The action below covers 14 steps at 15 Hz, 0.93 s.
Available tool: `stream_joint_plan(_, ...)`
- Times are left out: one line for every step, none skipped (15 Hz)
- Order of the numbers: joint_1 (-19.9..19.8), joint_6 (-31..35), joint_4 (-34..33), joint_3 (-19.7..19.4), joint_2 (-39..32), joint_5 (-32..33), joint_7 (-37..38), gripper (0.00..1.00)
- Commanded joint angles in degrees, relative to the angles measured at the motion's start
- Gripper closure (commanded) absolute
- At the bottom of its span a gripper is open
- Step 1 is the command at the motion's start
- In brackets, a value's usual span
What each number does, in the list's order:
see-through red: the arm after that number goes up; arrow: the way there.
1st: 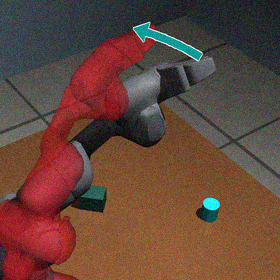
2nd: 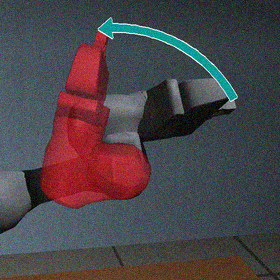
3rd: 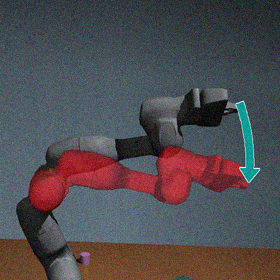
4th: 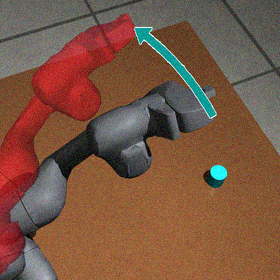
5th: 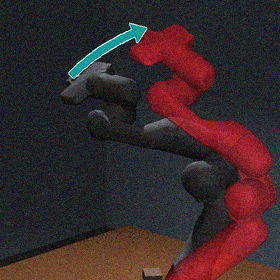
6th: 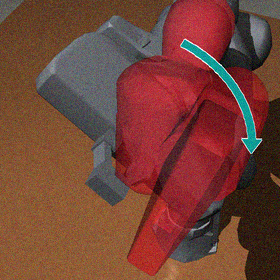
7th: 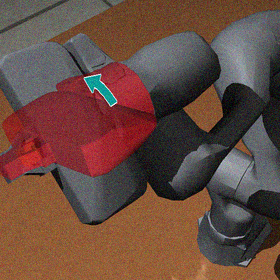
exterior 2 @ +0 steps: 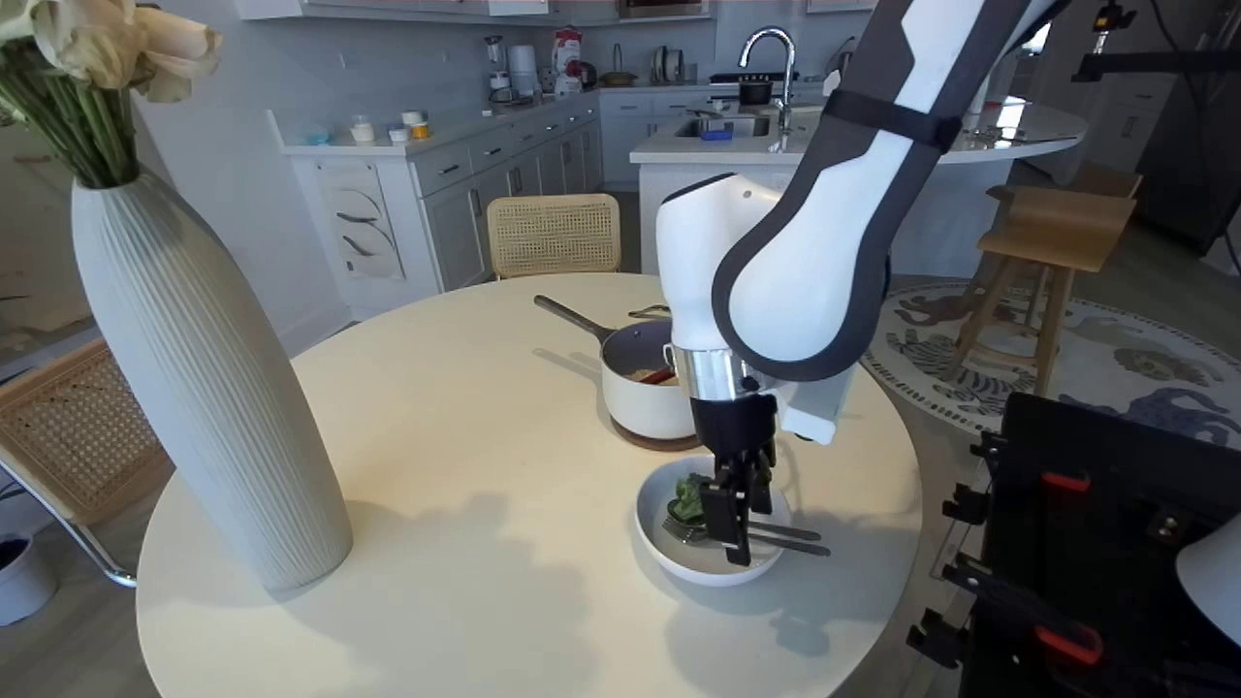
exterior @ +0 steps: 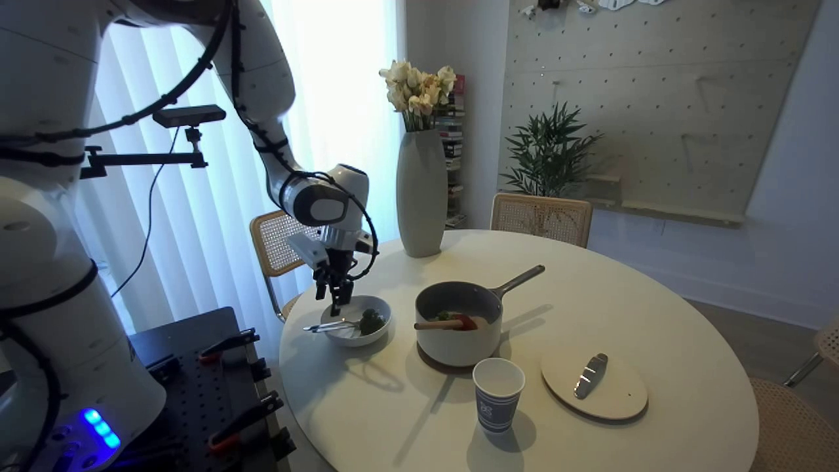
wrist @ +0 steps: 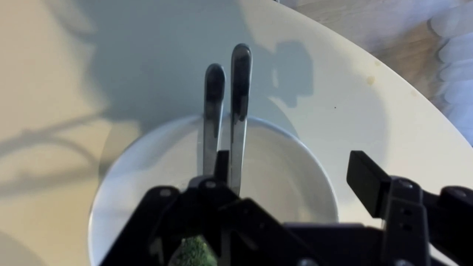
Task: Move the white bowl to the left, remove the fork and then the spoon from the bowl and place them on the table, move the blue cup to the left
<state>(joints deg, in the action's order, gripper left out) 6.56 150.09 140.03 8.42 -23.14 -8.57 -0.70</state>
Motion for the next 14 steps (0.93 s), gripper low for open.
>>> stream_joint_plan(-0.6,2.8,0.0,0.8,-1.6,-1.0,0.6,0.2)
stream_joint_plan(-0.6,3.3,0.0,0.7,-2.0,-0.9,0.8,0.22)
stream_joint_plan(-0.6,3.9,-0.1,0.7,-2.4,-0.9,1.0,0.2)
stream_joint_plan(-0.6,4.3,-0.1,0.6,-2.8,-0.7,1.1,0.19)
stream_joint_plan(-0.6,4.6,-0.2,0.5,-3.1,-0.7,1.2,0.16)
stream_joint_plan(-0.6,4.9,-0.2,0.4,-3.3,-0.5,1.4,0.16)
stream_joint_plan(-0.6,5.1,-0.3,0.3,-3.6,-0.4,1.6,0.12)
stream_joint_plan(-0.6,5.2,-0.4,0.2,-3.8,-0.4,1.8,0.13)
stream_joint_plan(-0.6,5.2,-0.5,0.2,-4.1,-0.3,2.2,0.1)
stream_joint_plan(-0.6,5.3,-0.6,0.1,-4.3,-0.3,2.3,0.09)
stream_joint_plan(-0.5,5.4,-0.7,0.1,-4.6,-0.2,2.4,0.09)
stream_joint_plan(-0.4,5.6,-0.8,-0.1,-4.8,-0.1,2.6,0.07)
stream_joint_plan(-0.3,5.6,-0.9,-0.1,-5.1,-0.1,2.7,0.09)
stream_joint_plan(-0.3,5.7,-1.0,-0.2,-5.3,-0.1,2.7,0.09)
